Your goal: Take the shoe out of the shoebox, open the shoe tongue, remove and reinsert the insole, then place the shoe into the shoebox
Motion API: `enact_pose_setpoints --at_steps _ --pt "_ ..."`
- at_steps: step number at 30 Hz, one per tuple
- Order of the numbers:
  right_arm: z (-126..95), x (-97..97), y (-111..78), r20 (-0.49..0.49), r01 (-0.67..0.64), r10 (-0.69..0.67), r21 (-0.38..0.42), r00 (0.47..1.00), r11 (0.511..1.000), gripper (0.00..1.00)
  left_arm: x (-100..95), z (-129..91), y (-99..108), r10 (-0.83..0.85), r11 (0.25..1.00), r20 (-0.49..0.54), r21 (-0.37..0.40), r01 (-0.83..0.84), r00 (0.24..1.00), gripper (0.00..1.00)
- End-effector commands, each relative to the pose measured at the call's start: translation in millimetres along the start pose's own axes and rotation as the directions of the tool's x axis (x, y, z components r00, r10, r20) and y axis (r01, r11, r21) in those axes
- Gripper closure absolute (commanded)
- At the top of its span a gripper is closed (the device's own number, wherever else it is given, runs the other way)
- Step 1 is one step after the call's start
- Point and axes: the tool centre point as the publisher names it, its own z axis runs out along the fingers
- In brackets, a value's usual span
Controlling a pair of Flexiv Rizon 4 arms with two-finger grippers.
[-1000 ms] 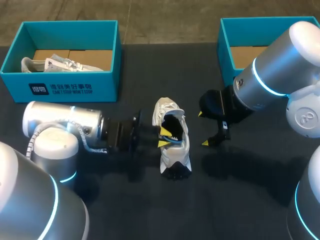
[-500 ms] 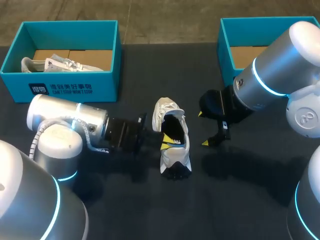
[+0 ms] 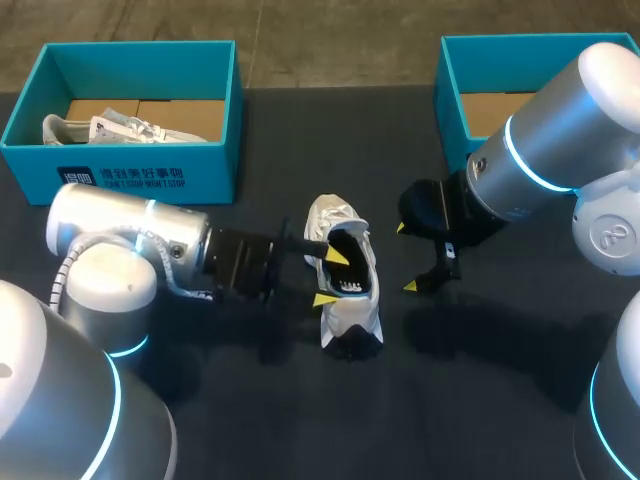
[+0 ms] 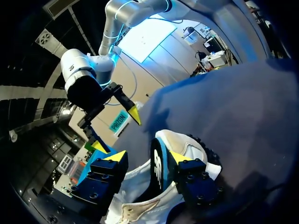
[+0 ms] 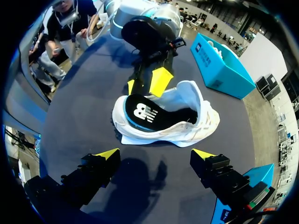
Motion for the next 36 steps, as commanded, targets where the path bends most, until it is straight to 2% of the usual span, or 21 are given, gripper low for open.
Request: enact_pose_setpoints --at_steps 1,4,6,7,8,18,20,21,22,26,27,28,32,33,34,35,36 --pt "1.8 1.0 1.0 0.003 -0.001 0.001 0.003 1.000 1.000 0.00 0.1 -6.8 -4.5 0.000 1.000 0.006 -0.005 0.000 1.000 0.53" --pt "1.8 1.0 1.0 0.003 -0.001 0.001 0.003 1.000 1.000 0.00 2.5 -6.5 -3.2 -0.001 1.000 0.003 -0.006 0.001 1.000 0.64" --pt "1.8 1.0 1.0 0.003 -0.001 0.001 0.003 1.000 1.000 0.00 4.0 -5.2 -2.5 -0.001 1.000 -0.002 -0.004 0.001 1.000 0.80" --pt "1.8 1.0 1.0 0.003 -0.001 0.001 0.003 1.000 1.000 0.00 4.5 -4.3 -2.3 -0.002 1.000 -0.005 -0.001 0.002 1.000 0.95" --pt "1.8 1.0 1.0 0.003 -0.001 0.001 0.003 1.000 1.000 0.00 5.2 -3.2 -2.1 -0.002 1.000 -0.008 0.000 0.002 1.000 1.00" --pt "1.8 1.0 1.0 0.003 -0.001 0.001 0.003 1.000 1.000 0.00 3.4 -1.5 -3.3 0.000 1.000 -0.012 0.008 0.000 1.000 1.00" --pt "1.8 1.0 1.0 0.003 -0.001 0.001 0.003 1.000 1.000 0.00 -0.2 -6.2 -7.0 0.017 1.000 -0.002 0.015 -0.017 1.000 0.54" --pt "1.8 1.0 1.0 0.003 -0.001 0.001 0.003 1.000 1.000 0.00 -1.7 -8.2 -8.1 0.016 1.000 -0.001 0.014 -0.016 1.000 0.18" --pt "1.8 1.0 1.0 0.003 -0.001 0.001 0.003 1.000 1.000 0.00 -3.0 -10.9 -9.4 0.019 1.000 0.000 0.015 -0.019 1.000 0.01" --pt "1.8 1.0 1.0 0.003 -0.001 0.001 0.003 1.000 1.000 0.00 -7.5 -19.7 -13.8 0.031 0.999 -0.004 0.021 -0.031 1.000 0.01" --pt "1.8 1.0 1.0 0.003 -0.001 0.001 0.003 1.000 1.000 0.00 -7.9 -21.5 -14.5 0.032 0.999 -0.011 0.021 -0.031 0.999 0.04" --pt "1.8 1.0 1.0 0.003 -0.001 0.001 0.003 1.000 1.000 0.00 -8.6 -23.7 -15.4 0.036 0.999 -0.012 0.024 -0.035 0.999 0.11" --pt "1.8 1.0 1.0 0.003 -0.001 0.001 0.003 1.000 1.000 0.00 -13.2 -31.0 -20.9 0.049 0.998 -0.047 0.044 -0.047 0.998 0.60" --pt "1.8 1.0 1.0 0.003 -0.001 0.001 0.003 1.000 1.000 0.00 -14.2 -32.9 -22.7 0.061 0.997 -0.059 0.050 -0.058 0.996 0.69" --pt "1.8 1.0 1.0 0.003 -0.001 0.001 0.003 1.000 1.000 0.00 -15.5 -35.4 -24.6 0.060 0.997 -0.085 0.059 -0.055 0.995 0.74" --pt "1.8 1.0 1.0 0.003 -0.001 0.001 0.003 1.000 1.000 0.00 -16.4 -37.6 -26.1 0.073 0.996 -0.114 0.064 -0.066 0.991 0.98" --pt "1.8 1.0 1.0 0.003 -0.001 0.001 0.003 1.000 1.000 0.00 -16.8 -40.0 -27.0 0.084 0.995 -0.140 0.070 -0.075 0.986 1.00"
